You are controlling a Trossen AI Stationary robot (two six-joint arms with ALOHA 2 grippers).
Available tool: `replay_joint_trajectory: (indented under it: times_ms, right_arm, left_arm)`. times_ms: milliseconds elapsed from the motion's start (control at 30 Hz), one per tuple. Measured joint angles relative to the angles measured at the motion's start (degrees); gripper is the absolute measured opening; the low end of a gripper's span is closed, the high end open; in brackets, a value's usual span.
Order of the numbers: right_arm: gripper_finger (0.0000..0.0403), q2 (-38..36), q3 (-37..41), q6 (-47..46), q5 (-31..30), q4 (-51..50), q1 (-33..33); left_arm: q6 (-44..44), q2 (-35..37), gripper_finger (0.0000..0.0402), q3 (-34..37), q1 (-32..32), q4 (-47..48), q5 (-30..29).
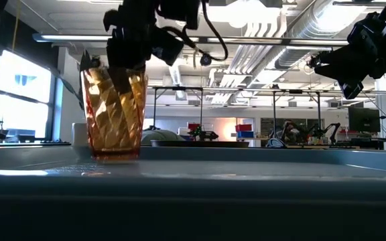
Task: Pick and place plate/cup/fork/spoon on tray
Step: Put the brown cup on the top left of the blue tray
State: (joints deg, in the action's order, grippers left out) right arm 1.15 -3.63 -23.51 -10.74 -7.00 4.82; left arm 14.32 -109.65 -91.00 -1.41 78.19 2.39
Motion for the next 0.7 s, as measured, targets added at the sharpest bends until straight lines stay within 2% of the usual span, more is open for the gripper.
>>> replay_joint_trajectory:
  times_ms: [333, 700]
  right_arm:
    - [0.0116, 0.0, 0.0, 0.0, 0.0, 0.0, 0.0]
    - [0.0116, 0.0, 0.0, 0.0, 0.0, 0.0, 0.0]
  left_arm:
    - [-0.9, -0.3, 0.001, 0.1, 0.0, -0.1, -0.1]
    - [-0.5, -0.3, 0.0036, 0.1, 0.0, -0.1, -0.1]
